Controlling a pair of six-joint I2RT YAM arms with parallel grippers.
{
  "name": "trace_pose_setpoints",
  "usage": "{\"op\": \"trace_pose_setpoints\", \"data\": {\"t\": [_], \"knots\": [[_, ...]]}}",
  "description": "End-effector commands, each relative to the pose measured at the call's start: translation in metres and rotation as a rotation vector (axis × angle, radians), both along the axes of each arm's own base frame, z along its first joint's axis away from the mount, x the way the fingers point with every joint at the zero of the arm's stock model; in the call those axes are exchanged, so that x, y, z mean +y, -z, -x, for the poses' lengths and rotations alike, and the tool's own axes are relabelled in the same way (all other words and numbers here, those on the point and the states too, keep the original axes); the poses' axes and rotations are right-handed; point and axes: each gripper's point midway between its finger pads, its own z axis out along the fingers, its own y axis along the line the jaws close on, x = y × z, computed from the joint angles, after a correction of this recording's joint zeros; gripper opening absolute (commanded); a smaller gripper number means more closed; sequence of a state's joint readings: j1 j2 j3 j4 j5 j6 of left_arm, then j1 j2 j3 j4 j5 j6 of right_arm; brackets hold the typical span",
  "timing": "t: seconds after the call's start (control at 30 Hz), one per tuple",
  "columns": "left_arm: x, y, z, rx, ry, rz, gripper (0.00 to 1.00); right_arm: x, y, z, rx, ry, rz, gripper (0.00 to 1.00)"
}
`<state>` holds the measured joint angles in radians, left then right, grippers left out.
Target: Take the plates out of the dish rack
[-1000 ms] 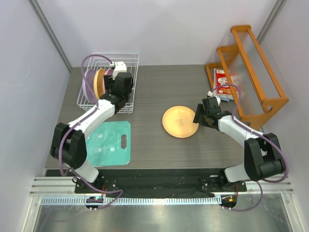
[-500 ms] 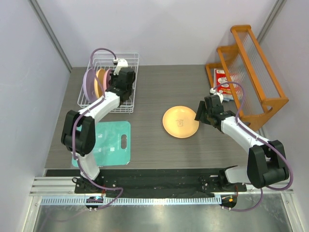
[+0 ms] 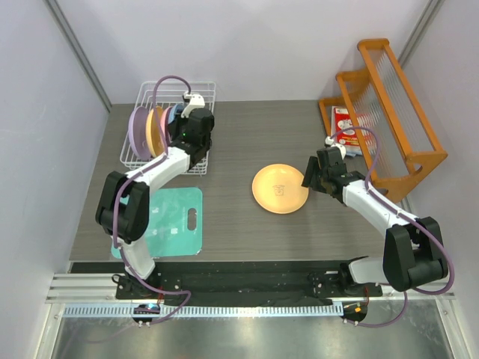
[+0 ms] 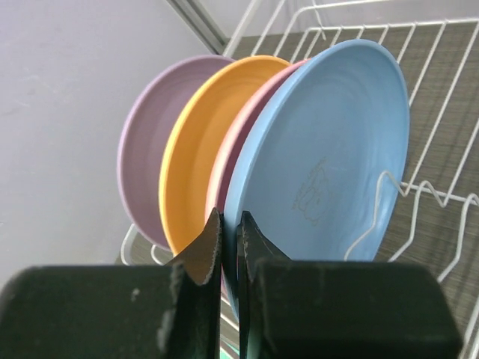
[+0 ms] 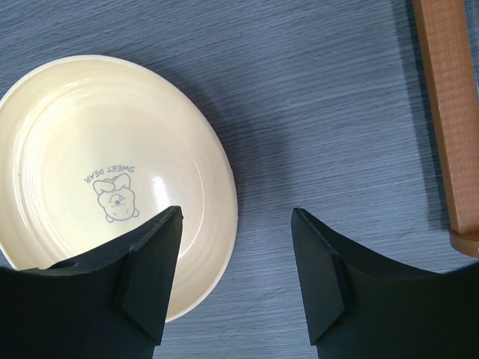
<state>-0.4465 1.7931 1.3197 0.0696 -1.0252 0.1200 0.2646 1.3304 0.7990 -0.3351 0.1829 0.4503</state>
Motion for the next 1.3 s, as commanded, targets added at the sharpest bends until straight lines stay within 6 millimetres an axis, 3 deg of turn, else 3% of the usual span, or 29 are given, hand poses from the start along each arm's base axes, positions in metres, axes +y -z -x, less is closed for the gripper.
{"op": "trace_pose_setpoints", "data": {"t": [0.0, 0.17, 0.37, 0.43, 0.6, 0.87, 1.03, 1.27], "knots": [[-0.001, -0.066, 0.005, -0.242, -0.091, 0.007, 0.00, -0.001, -0.023, -0.011, -0.064, 0.000, -0.001, 0.66], [-0.013, -0.074, 0.012, -0.258, -0.088, -0.014, 0.00, -0.002, -0.025, -0.010, -0.068, 0.001, 0.005, 0.66], [-0.022, -0.101, 0.025, -0.280, -0.058, -0.003, 0.00, -0.004, -0.032, -0.009, -0.084, 0.007, 0.008, 0.67], [-0.024, -0.117, 0.031, -0.303, -0.049, 0.024, 0.00, -0.004, -0.040, -0.009, -0.107, 0.006, 0.004, 0.72], [-0.024, -0.135, 0.046, -0.305, -0.022, 0.058, 0.00, -0.006, -0.063, -0.007, -0.166, 0.002, 0.001, 0.83], [-0.018, -0.157, 0.072, -0.328, 0.007, 0.147, 0.00, 0.006, -0.080, -0.009, -0.210, -0.053, -0.047, 0.89], [-0.038, -0.151, 0.084, -0.295, 0.167, 0.334, 0.00, 0.018, -0.093, -0.014, -0.255, -0.086, -0.106, 0.89], [-0.088, -0.128, 0.098, -0.257, 0.395, 0.676, 0.00, 0.051, -0.121, -0.021, -0.353, -0.181, -0.273, 0.89]]}}
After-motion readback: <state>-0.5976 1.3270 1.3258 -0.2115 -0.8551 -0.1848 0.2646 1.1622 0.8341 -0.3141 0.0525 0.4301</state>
